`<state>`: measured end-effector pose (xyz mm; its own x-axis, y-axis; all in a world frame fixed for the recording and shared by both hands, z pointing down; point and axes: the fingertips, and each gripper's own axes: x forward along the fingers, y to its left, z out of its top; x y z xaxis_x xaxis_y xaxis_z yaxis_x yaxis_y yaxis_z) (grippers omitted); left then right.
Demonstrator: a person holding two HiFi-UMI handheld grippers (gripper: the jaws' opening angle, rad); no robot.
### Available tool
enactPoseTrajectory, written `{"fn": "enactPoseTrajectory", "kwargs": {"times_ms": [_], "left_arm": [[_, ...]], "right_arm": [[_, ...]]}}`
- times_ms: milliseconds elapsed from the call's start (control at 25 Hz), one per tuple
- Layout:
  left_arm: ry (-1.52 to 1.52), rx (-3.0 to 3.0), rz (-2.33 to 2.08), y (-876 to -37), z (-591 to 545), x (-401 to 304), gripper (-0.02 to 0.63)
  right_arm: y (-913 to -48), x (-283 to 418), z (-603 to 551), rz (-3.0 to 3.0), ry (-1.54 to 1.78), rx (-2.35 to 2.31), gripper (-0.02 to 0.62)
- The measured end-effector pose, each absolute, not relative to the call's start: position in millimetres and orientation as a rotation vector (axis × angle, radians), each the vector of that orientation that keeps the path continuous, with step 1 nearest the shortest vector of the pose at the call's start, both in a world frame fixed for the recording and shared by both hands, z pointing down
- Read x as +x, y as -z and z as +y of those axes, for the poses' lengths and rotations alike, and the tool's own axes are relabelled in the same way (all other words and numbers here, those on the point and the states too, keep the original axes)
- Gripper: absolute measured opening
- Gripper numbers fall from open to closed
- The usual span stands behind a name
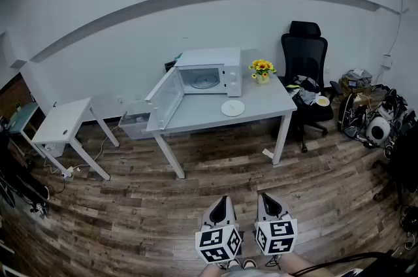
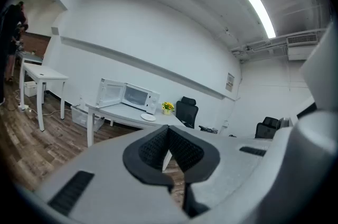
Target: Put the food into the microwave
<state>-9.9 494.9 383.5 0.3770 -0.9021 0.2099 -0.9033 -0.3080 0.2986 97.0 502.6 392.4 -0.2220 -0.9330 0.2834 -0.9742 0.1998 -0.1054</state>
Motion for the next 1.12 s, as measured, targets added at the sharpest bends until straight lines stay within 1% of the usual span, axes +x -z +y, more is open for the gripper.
{"fn": "enactPoseTrajectory", "kwargs": {"times_ms": [320, 1120], "left_arm": [[-0.004, 2.255, -1.585, -387, 488, -15, 0.002], [-0.026, 2.239, -1.586, -399, 442, -63, 0.002]], "right_arm": [[-398, 93, 496, -2.31, -0.406, 1.83, 0.014], [-411, 55, 450, -2.314, -0.475, 1.881, 0.015]]}}
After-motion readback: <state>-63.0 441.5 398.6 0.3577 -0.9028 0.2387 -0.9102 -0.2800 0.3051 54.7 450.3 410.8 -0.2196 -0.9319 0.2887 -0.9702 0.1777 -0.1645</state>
